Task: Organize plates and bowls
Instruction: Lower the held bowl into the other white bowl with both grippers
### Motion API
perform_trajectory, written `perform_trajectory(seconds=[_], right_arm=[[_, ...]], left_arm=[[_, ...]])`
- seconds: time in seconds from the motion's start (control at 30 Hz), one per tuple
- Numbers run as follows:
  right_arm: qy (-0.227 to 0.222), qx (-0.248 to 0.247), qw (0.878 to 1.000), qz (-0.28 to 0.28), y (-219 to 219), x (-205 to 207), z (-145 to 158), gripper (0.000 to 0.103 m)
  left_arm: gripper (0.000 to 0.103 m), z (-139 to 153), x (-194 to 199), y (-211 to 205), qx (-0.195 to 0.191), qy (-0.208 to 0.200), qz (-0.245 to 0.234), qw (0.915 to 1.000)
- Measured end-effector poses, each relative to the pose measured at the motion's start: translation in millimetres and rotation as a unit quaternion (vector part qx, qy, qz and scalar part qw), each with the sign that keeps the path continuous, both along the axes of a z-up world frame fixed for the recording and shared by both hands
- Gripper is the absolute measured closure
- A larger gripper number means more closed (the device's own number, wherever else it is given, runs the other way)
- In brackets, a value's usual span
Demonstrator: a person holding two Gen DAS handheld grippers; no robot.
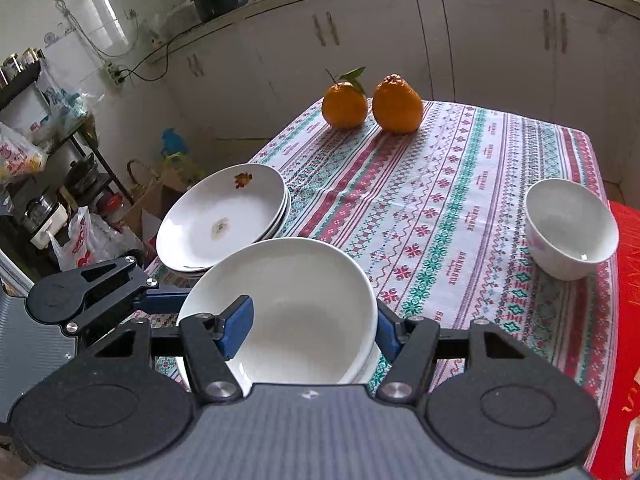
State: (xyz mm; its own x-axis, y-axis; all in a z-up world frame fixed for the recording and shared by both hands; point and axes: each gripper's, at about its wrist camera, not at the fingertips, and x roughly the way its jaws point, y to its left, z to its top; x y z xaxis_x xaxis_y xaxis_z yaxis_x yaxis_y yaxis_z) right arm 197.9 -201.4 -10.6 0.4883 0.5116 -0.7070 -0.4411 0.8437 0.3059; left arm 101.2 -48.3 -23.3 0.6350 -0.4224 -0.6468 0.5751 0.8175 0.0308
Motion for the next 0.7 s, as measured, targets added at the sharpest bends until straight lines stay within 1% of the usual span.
perform_trajectory(seconds=[0.3, 0.6, 0.7], right_arm=[[0.02, -0.004, 1.0, 0.0, 3, 9, -14, 0.034], [0.024, -0.016, 1.0, 0.002, 6, 12, -21, 0.034], [0.018, -0.021, 1.0, 0.005, 8, 11, -21, 0.034]], left_arm=[[0.017, -15, 10, 2, 0.007, 0.026, 0.002, 0.9996], [0.017, -19, 17, 1, 0.014, 0.032, -0.001, 0.9994], [0.017, -21, 18, 1, 0.018, 0.033, 0.0, 0.9993]])
